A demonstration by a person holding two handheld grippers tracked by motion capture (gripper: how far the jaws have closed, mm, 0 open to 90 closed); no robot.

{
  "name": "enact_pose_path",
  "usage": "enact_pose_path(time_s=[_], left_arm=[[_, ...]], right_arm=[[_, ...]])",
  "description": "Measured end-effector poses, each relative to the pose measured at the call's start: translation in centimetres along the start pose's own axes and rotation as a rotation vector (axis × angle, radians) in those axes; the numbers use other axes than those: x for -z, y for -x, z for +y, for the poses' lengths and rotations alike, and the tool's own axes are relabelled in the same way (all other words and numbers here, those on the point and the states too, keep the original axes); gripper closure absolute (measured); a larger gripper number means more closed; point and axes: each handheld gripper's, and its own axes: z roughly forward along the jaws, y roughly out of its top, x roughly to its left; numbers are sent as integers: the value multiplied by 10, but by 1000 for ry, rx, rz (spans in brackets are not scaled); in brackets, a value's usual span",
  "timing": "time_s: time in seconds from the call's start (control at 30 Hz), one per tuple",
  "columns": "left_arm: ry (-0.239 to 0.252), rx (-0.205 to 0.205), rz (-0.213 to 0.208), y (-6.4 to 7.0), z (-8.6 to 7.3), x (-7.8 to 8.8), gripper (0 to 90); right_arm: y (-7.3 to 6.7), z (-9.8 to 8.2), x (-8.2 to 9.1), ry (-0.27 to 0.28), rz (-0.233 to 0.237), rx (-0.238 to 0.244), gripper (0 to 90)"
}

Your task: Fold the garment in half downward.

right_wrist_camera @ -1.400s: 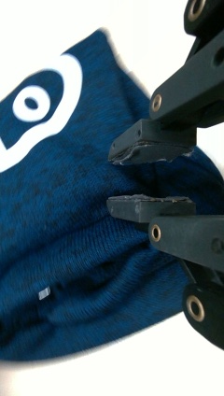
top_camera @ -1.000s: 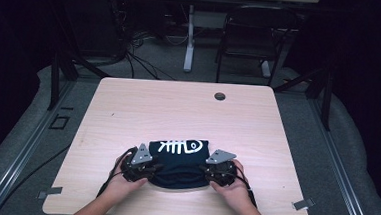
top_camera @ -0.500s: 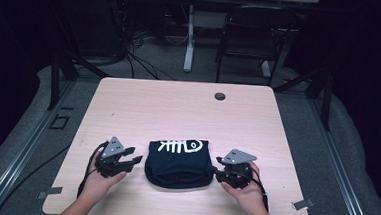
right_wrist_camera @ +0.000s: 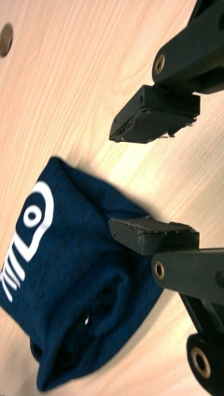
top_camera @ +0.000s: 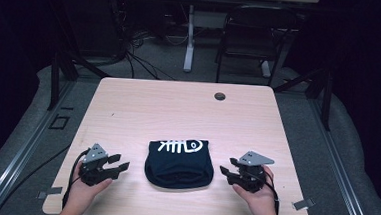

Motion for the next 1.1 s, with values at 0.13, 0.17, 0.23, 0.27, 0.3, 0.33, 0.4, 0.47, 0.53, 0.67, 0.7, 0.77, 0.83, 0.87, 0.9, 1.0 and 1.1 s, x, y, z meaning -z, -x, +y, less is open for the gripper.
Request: enact_pose_path(time_s=[0.13, 0.17, 0.23, 0.27, 0.3, 0.33, 0.4, 0.47, 0.53, 0.67, 0.7, 0.77, 0.83, 0.87, 0.9, 1.0, 1.1], left_arm=[[1, 19, 17, -7, -3, -4, 502], [1, 19, 17, -7, -3, -4, 502], [-3, 27, 22, -9, -4, -6, 502], [-6, 29, 22, -10, -5, -6, 502], [-14, 23, 31, -11, -6, -7, 503], [-14, 23, 31, -11, -6, -7, 502], [-12, 24, 42, -12, -7, -7, 502], [-11, 15, 50, -11, -7, -7, 502], [-12, 16, 48, -11, -7, -8, 502], [-17, 11, 43, -8, -8, -10, 502], [-23, 8, 43, -8, -8, -10, 502], [-23, 1, 43, -7, -8, -10, 502], [-21, -4, 42, -6, -8, -11, 502], [-25, -15, 44, -5, -7, -11, 502], [-25, -15, 44, -5, -7, -11, 501], [-25, -16, 45, -4, -7, -11, 500], [-17, -22, 45, -3, -6, -10, 499]], right_arm=[[8, -6, -5, -3, -30, -22, 495], [8, -6, -5, -3, -30, -22, 495], [11, -9, -7, -3, -35, -33, 494], [11, -9, -7, -3, -35, -33, 494], [14, -13, -8, -8, -50, -41, 494], [14, -13, -8, -8, -50, -41, 494], [15, -17, -9, -8, -61, -56, 495], [17, -17, -9, 1, -68, -59, 495], [17, -18, -9, 4, -70, -63, 496], [14, -19, -11, 35, -70, -69, 497], [14, -19, -11, 35, -70, -69, 497], [12, -20, -13, 34, -70, -66, 498], [10, -20, -15, 24, -65, -54, 498], [7, -19, -18, 21, -58, -41, 498], [7, -19, -18, 21, -58, -41, 498], [5, -19, -20, 7, -47, -26, 497], [2, -19, -22, 10, -44, -22, 497]])
